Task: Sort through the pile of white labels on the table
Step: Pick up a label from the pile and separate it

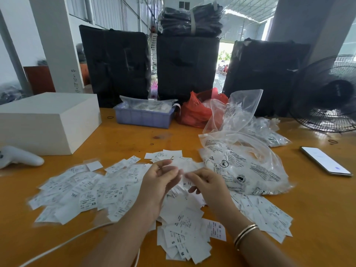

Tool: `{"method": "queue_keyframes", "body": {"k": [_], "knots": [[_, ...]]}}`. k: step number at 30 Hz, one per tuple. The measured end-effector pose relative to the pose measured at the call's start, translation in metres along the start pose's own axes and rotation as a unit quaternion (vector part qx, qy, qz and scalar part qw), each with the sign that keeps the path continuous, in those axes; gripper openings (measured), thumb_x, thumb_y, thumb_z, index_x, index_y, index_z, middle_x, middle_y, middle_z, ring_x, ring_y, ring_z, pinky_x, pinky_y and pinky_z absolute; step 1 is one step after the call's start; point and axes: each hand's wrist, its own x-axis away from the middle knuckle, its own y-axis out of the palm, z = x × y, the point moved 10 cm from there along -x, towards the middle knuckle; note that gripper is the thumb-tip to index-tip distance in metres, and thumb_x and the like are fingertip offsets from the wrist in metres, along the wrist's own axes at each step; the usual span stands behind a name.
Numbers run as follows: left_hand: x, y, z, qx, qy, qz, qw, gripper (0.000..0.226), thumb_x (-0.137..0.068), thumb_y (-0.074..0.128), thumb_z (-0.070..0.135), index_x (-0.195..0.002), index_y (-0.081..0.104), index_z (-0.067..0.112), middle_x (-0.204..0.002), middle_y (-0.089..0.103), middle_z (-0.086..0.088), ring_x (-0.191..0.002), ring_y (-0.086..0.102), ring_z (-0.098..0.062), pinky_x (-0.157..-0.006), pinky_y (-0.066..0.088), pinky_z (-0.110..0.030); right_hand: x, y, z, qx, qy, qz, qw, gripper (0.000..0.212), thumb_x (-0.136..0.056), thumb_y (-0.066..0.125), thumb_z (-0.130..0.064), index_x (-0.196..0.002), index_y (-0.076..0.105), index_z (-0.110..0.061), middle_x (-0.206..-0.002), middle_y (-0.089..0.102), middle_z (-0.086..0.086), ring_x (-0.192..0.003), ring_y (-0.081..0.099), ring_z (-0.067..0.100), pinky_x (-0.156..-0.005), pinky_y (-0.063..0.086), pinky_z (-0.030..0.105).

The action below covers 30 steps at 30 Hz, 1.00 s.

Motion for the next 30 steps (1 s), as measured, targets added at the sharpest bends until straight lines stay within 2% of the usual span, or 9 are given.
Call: {"method": "queue_keyframes", "body": {"k": [3, 6, 8, 10, 13, 16, 20, 25, 30], "knots": [[0.001, 0.007, -0.005, -0.102, -0.015, -0.035, 0.994, 0.024, -0.082, 0.071, 0.013, -0.104, 0.065, 0.021, -0.093, 0.071, -0.002, -0.085, 0.070, -0.017, -0.068, 0.054, -0.021, -0.001, -0.005, 0.001, 0.023, 0.000, 0.014, 1.000, 0.013, -0.085, 0.068, -0.023, -0.072, 0.068, -0.022, -0.079, 0.065, -0.002, -0.055, 0.062, 0.003, -0.050, 0.042, 0.010], [0.002, 0.003, -0.007, -0.149, -0.010, -0.011, 0.989, 0.012, -0.081, 0.073, 0.017, -0.092, 0.070, 0.019, -0.083, 0.073, 0.001, -0.074, 0.069, -0.009, -0.064, 0.053, -0.017, -0.002, -0.004, -0.001, 0.021, -0.013, 0.010, 1.000, 0.013, -0.086, 0.067, -0.023, -0.073, 0.068, -0.025, -0.081, 0.064, -0.003, -0.057, 0.064, 0.004, -0.053, 0.044, 0.011], [0.002, -0.002, -0.004, -0.146, 0.001, 0.014, 0.989, 0.008, -0.080, 0.073, 0.017, -0.088, 0.070, 0.018, -0.075, 0.073, 0.005, -0.069, 0.069, -0.006, -0.061, 0.052, -0.015, -0.001, -0.005, -0.002, -0.019, -0.022, 0.014, 0.999, 0.012, -0.090, 0.061, -0.019, -0.083, 0.068, -0.026, -0.088, 0.062, -0.001, -0.062, 0.064, 0.004, -0.058, 0.048, 0.014], [0.001, -0.006, -0.001, -0.139, 0.010, 0.034, 0.990, 0.009, -0.079, 0.074, 0.019, -0.088, 0.070, 0.018, -0.076, 0.073, 0.005, -0.073, 0.068, -0.008, -0.060, 0.052, -0.014, 0.000, -0.014, 0.000, -0.069, -0.021, 0.045, 0.996, 0.019, -0.093, 0.057, -0.011, -0.096, 0.068, -0.026, -0.091, 0.064, 0.003, -0.068, 0.066, 0.005, -0.063, 0.052, 0.017], [0.002, -0.008, 0.000, -0.144, 0.013, 0.048, 0.988, 0.014, -0.078, 0.075, 0.027, -0.090, 0.069, 0.022, -0.083, 0.073, 0.004, -0.076, 0.067, -0.010, -0.058, 0.051, -0.014, 0.001, -0.026, 0.003, -0.164, -0.008, 0.090, 0.982, 0.029, -0.091, 0.058, -0.005, -0.110, 0.065, -0.025, -0.084, 0.071, 0.005, -0.069, 0.068, 0.010, -0.063, 0.052, 0.016], [0.004, -0.006, 0.001, -0.163, 0.016, 0.046, 0.985, 0.013, -0.078, 0.074, 0.036, -0.088, 0.067, 0.030, -0.077, 0.073, 0.013, -0.070, 0.069, -0.006, -0.053, 0.049, -0.010, 0.000, -0.023, 0.004, -0.236, -0.003, 0.088, 0.968, 0.036, -0.089, 0.060, -0.002, -0.116, 0.059, -0.026, -0.087, 0.071, 0.007, -0.073, 0.070, 0.017, -0.064, 0.053, 0.018], [0.004, -0.002, 0.002, -0.156, 0.026, 0.026, 0.987, 0.017, -0.076, 0.074, 0.036, -0.091, 0.071, 0.028, -0.079, 0.073, 0.013, -0.073, 0.069, -0.003, -0.060, 0.051, -0.013, 0.000, -0.015, 0.010, -0.191, 0.016, 0.070, 0.979, 0.028, -0.088, 0.063, -0.005, -0.108, 0.063, -0.025, -0.077, 0.072, 0.003, -0.071, 0.070, 0.016, -0.062, 0.053, 0.019], [0.002, -0.006, 0.002, -0.155, 0.031, 0.035, 0.987, 0.013, -0.079, 0.073, 0.034, -0.090, 0.072, 0.028, -0.076, 0.073, 0.010, -0.070, 0.068, -0.006, -0.060, 0.051, -0.013, -0.001, -0.021, 0.015, -0.163, 0.021, 0.090, 0.982, 0.025, -0.088, 0.064, -0.010, -0.104, 0.064, -0.029, -0.068, 0.069, 0.001, -0.063, 0.064, 0.010, -0.058, 0.051, 0.019], [0.002, -0.002, 0.001, -0.152, 0.032, 0.019, 0.988, 0.009, -0.082, 0.072, 0.029, -0.090, 0.071, 0.026, -0.078, 0.074, 0.007, -0.070, 0.069, -0.004, -0.059, 0.051, -0.013, 0.000, -0.005, 0.010, -0.138, 0.012, 0.027, 0.990, 0.027, -0.086, 0.064, -0.004, -0.102, 0.064, -0.025, -0.068, 0.067, -0.001, -0.061, 0.064, 0.009, -0.058, 0.049, 0.017]]}}
